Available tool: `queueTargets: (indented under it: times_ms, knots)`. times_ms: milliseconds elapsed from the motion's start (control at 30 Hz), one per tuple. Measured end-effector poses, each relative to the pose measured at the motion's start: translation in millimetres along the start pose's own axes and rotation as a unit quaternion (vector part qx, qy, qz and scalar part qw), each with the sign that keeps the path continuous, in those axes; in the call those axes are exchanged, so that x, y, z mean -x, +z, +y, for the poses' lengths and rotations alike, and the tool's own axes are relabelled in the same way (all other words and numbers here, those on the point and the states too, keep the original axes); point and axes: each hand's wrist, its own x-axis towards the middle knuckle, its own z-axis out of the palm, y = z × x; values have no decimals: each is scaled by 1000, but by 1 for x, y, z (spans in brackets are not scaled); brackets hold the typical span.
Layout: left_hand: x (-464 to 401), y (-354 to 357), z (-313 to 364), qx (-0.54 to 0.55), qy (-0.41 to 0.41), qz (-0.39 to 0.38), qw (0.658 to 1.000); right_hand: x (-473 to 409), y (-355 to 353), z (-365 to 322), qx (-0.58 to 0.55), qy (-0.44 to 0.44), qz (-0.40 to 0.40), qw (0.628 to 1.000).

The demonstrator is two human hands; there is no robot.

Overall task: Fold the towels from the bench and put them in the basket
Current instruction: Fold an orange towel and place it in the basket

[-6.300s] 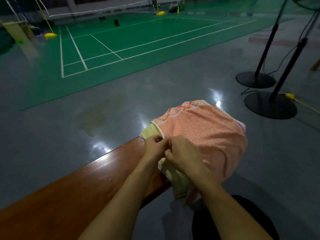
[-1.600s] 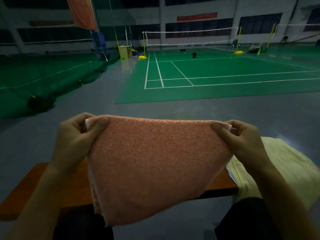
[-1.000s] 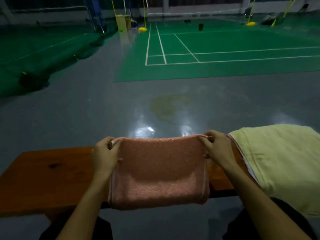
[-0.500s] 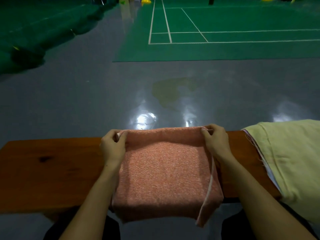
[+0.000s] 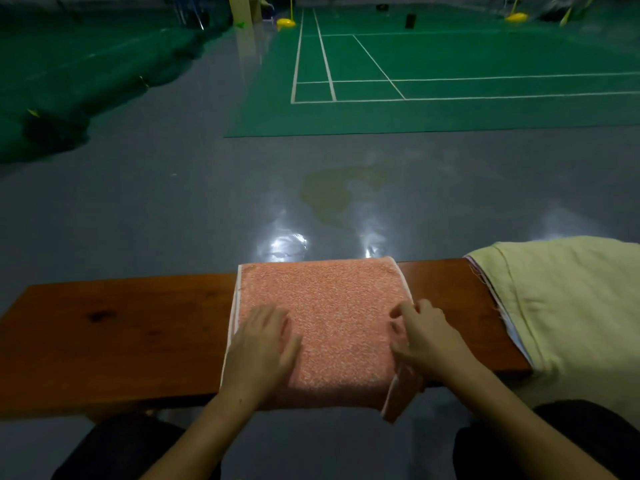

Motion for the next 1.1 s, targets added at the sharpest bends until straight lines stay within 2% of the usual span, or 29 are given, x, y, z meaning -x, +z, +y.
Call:
queueTargets:
  times_ms: [100, 167, 233, 333, 400, 433, 533, 600, 700, 767, 867, 1000, 1100]
  knots:
    - [8, 19, -4, -71, -2, -56, 996, 14, 1, 21, -21, 56, -5, 998]
    - [8, 19, -7, -67, 7, -58, 996, 18, -5, 34, -71, 71, -5, 995]
    - [8, 17, -10, -68, 17, -57, 996, 21, -8, 43, -75, 86, -7, 993]
    - [12, 14, -5, -69, -3, -36, 997, 25, -6, 36, -40, 73, 84, 993]
    - [14, 16, 3, -64, -34, -15, 997, 26, 2, 17, -37, 13, 155, 987]
    - [15, 18, 6, -62, -48, -12, 997, 27, 9, 4, -52, -26, 165, 985]
    - [14, 23, 10, -80, -62, -26, 995, 33, 40, -30, -65, -100, 85, 989]
    - [11, 22, 5, -88, -57, -26, 994, 33, 61, -33, -2, -98, 26, 995]
    - [5, 19, -5, -85, -44, -26, 995, 27, 72, -17, 86, -111, 46, 989]
    - [2, 19, -10, -87, -39, -31, 995, 23, 66, -9, 104, -112, 55, 987]
    - [-2, 18, -10, -93, -35, -40, 994, 16, 55, -1, 105, -43, 41, 993]
    - [-7, 16, -7, -75, -34, -15, 996, 12, 34, 4, 82, 96, 138, 982]
    - [-14, 19, 6, -32, 35, 28, 998, 0, 27, 15, 8, 162, 112, 980]
